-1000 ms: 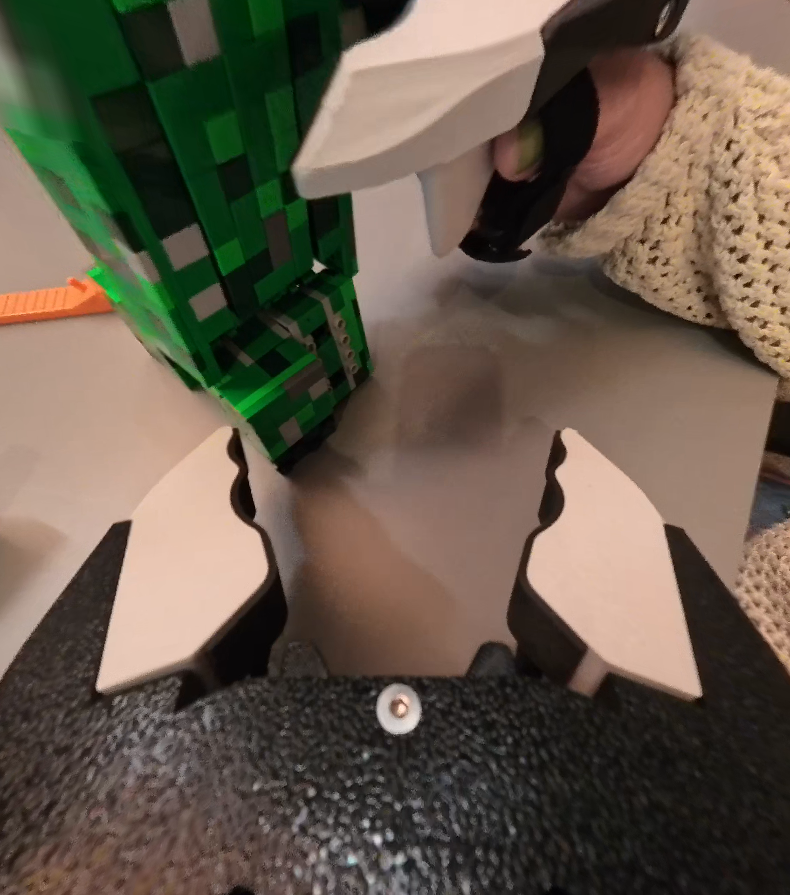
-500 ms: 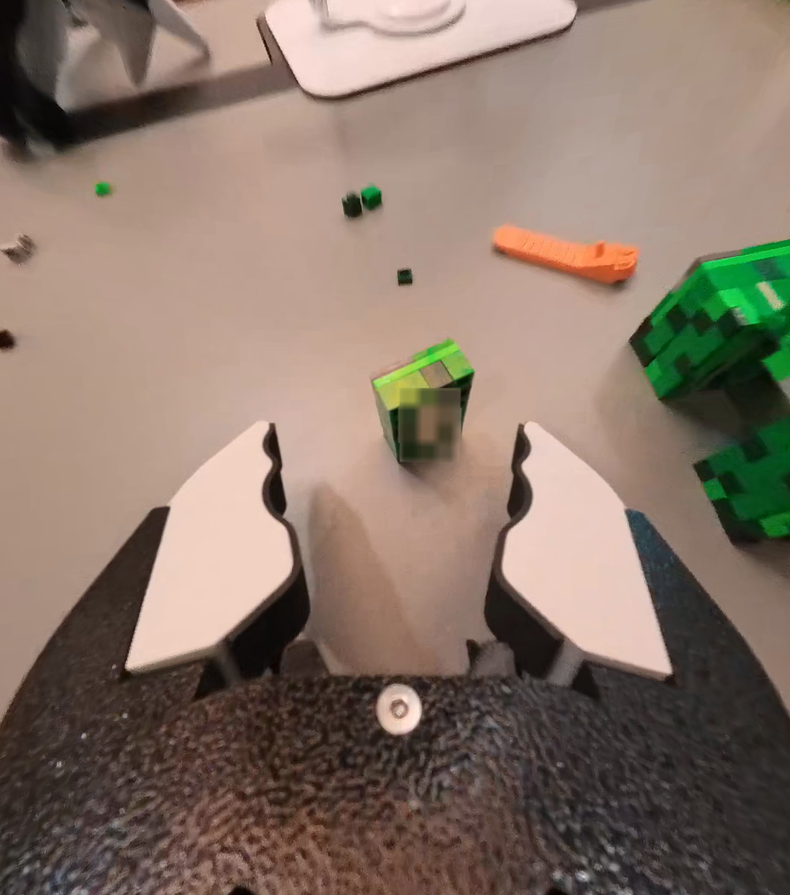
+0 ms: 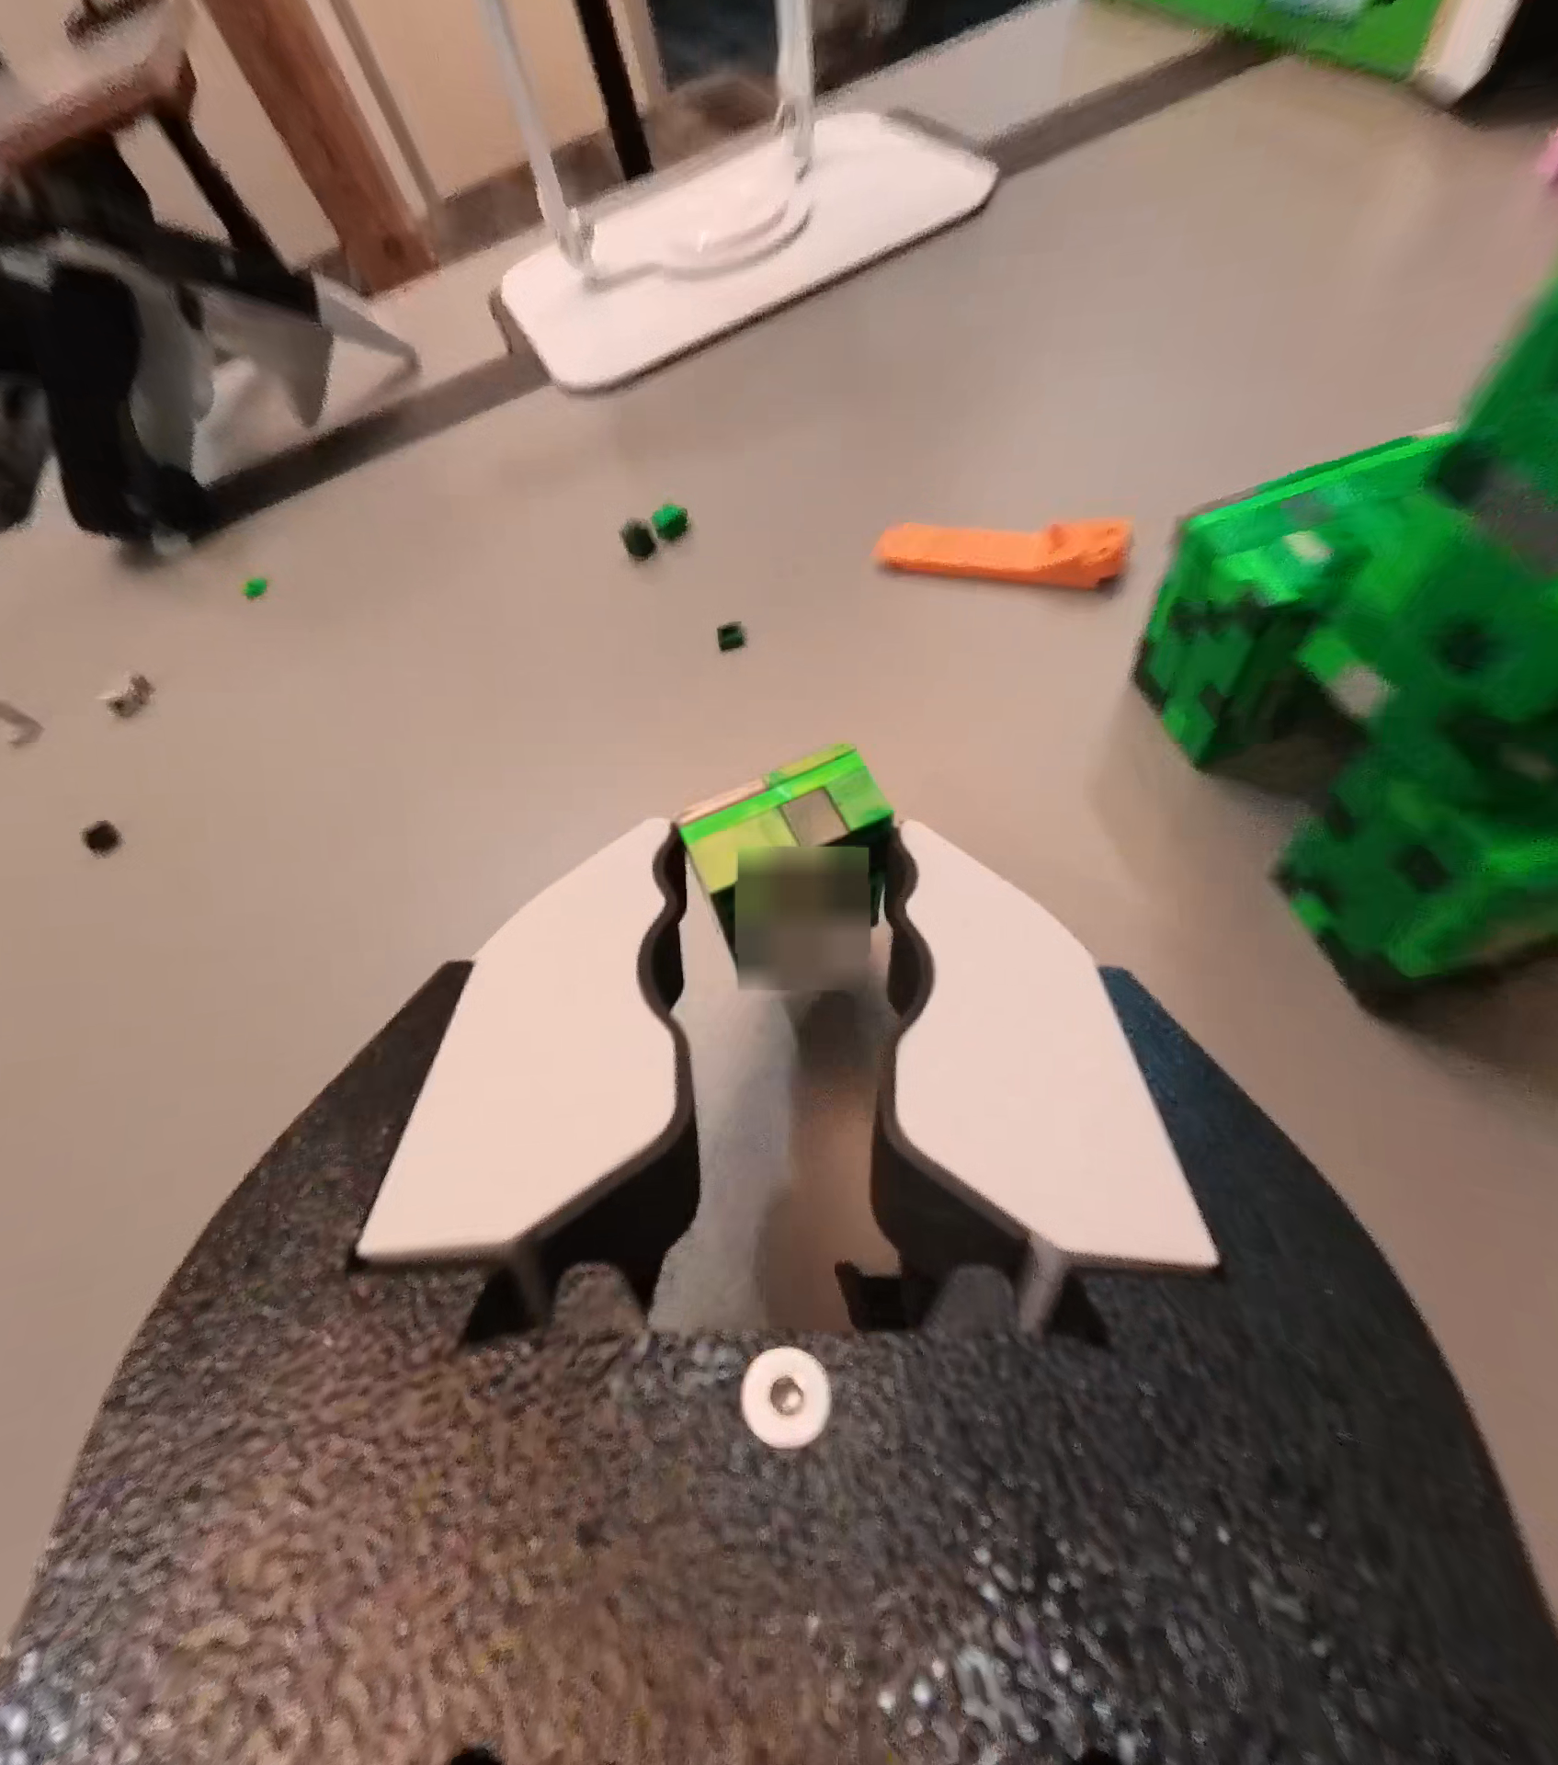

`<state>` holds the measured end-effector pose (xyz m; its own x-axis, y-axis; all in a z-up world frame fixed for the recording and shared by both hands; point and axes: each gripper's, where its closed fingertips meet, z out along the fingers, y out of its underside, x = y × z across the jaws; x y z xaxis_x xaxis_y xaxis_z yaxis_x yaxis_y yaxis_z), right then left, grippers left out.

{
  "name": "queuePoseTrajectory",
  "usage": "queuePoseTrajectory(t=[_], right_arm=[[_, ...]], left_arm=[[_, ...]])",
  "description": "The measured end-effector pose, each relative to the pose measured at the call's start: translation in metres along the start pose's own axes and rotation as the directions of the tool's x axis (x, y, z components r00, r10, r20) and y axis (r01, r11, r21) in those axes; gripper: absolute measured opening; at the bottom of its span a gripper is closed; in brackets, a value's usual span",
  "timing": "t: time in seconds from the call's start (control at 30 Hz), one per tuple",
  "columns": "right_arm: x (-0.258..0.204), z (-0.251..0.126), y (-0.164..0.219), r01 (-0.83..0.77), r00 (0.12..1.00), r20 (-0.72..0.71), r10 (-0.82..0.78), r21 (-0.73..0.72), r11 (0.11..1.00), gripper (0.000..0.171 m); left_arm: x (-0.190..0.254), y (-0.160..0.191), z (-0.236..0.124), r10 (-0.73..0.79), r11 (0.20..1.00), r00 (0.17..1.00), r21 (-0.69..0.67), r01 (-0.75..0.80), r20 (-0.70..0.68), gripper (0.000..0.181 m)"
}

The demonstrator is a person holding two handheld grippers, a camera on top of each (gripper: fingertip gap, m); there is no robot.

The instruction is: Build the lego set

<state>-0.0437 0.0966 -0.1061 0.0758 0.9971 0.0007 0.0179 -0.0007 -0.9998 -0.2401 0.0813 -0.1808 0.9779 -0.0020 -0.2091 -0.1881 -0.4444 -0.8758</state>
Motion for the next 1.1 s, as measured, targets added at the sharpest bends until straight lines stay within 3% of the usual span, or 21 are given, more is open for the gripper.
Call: queuePoseTrajectory(t=[0.1, 0.17, 0.23, 0.37, 0.5, 0.7, 0.77, 0.83, 0.9, 1.0, 1.1], right_arm=[[-0.012, -0.01, -0.002, 0.084, 0.996, 0.004, -0.084, -0.017, 0.996, 0.053], [-0.049, -0.015, -0.001, 0.119, 0.982, 0.151, -0.115, -0.02, 0.993, 0.042], [-0.09, -0.015, 0.004, 0.102, 0.944, 0.319, -0.086, -0.032, 0.994, 0.041], [-0.146, -0.008, 0.024, 0.094, 0.828, 0.561, 0.003, -0.144, 0.985, 0.06], [-0.166, -0.003, 0.028, 0.102, 0.761, 0.648, 0.034, -0.171, 0.98, 0.059], [-0.168, -0.003, 0.025, 0.091, 0.738, 0.673, 0.053, -0.178, 0.98, 0.05], [-0.17, -0.006, 0.027, 0.108, 0.723, 0.689, 0.047, -0.18, 0.978, 0.034], [-0.164, -0.004, 0.028, 0.098, 0.748, 0.663, 0.042, -0.172, 0.98, 0.034], [-0.148, 0.0, 0.029, 0.072, 0.813, 0.581, 0.038, -0.164, 0.984, 0.034], [-0.115, 0.004, 0.032, 0.083, 0.929, 0.37, -0.017, -0.164, 0.983, 0.034], [-0.091, 0.004, 0.042, 0.26, 0.961, 0.156, -0.229, -0.221, 0.94, 0.034]], left_arm=[[0.038, -0.022, -0.049, 0.113, 0.972, 0.979, 0.222, -0.074, -0.169, 0.039], [0.09, -0.031, -0.095, 0.321, 0.89, 0.873, 0.433, -0.145, -0.367, 0.039], [0.128, -0.033, -0.135, 0.447, 0.815, 0.744, 0.568, -0.111, -0.496, 0.039], [0.162, -0.036, -0.174, 0.46, 0.812, 0.534, 0.58, 0.07, -0.709, 0.039], [0.176, -0.039, -0.189, 0.469, 0.817, 0.409, 0.561, 0.136, -0.782, 0.039], [0.186, -0.037, -0.183, 0.475, 0.823, 0.388, 0.555, 0.121, -0.789, 0.039], [0.186, -0.036, -0.18, 0.465, 0.83, 0.386, 0.544, 0.121, -0.796, 0.039], [0.184, -0.039, -0.172, 0.426, 0.846, 0.416, 0.517, 0.13, -0.803, 0.039], [0.174, -0.043, -0.155, 0.35, 0.868, 0.53, 0.48, 0.125, -0.772, 0.051], [0.164, -0.041, -0.135, 0.197, 0.928, 0.628, 0.35, 0.128, -0.753, 0.07], [0.161, -0.039, -0.121, 0.044, 0.951, 0.69, 0.242, 0.193, -0.722, 0.059]])
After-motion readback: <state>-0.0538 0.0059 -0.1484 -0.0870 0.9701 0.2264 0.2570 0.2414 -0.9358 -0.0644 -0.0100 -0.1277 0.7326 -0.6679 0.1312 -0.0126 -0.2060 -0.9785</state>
